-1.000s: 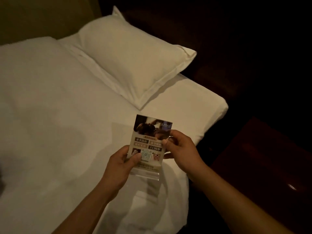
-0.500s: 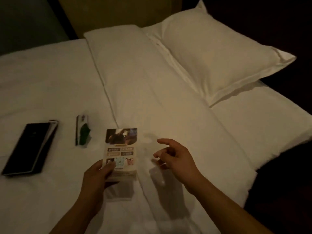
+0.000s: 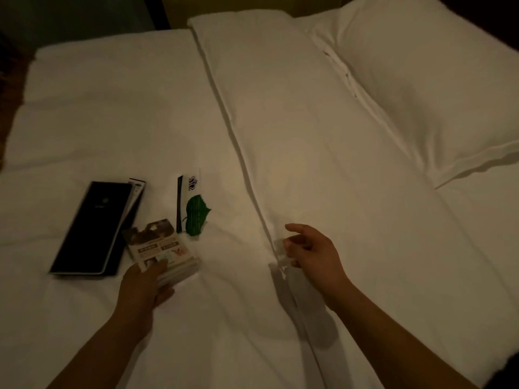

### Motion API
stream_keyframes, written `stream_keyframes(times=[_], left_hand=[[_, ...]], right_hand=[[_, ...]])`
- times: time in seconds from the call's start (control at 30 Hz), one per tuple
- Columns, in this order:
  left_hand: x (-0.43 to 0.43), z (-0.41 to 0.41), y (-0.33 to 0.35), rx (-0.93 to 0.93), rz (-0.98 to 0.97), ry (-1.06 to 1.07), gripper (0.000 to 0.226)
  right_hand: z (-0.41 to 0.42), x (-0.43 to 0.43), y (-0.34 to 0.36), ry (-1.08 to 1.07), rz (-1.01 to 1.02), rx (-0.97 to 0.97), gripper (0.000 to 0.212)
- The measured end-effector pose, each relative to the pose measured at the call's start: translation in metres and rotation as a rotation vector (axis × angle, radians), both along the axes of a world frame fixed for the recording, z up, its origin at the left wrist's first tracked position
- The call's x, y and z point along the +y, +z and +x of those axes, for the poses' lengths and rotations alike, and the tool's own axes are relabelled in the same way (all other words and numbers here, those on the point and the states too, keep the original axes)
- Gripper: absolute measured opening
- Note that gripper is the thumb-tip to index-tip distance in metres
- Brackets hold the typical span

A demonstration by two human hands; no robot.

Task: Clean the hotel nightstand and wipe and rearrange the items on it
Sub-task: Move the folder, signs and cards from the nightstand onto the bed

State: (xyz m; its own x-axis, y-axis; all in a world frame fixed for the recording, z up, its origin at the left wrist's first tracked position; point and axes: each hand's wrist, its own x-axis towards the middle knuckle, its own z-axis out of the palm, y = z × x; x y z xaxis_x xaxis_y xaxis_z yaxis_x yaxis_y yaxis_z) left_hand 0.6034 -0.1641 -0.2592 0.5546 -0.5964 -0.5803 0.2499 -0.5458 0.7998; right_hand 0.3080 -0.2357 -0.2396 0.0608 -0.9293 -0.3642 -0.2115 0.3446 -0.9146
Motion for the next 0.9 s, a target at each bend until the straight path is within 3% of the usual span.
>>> stream_keyframes(times=[0.17, 0.3, 0.47, 0.9], left_hand=[[-0.002, -0.013, 0.002, -0.621, 0.13, -0.205, 0.076], [-0.006, -0.04, 0.01, -0.882, 0.142, -0.48, 0.083], [-0.021, -0.071, 0.019, -0.821, 0.129, -0.65, 0.08], [-0.013, -0.163, 0.067, -0.78, -0.249, -0.923, 0.069]], right_hand=[[-0.003, -0.004, -0.009, -0.04, 0.043, -0.006, 0.027], [-0.005, -0.001, -0.01, -0.04, 0.039, 0.003, 0.029], [-0.01, 0.004, -0.001, -0.059, 0.024, -0.023, 0.029], [-0.078, 0.053, 0.046, -0.229, -0.109, -0.093, 0.028]])
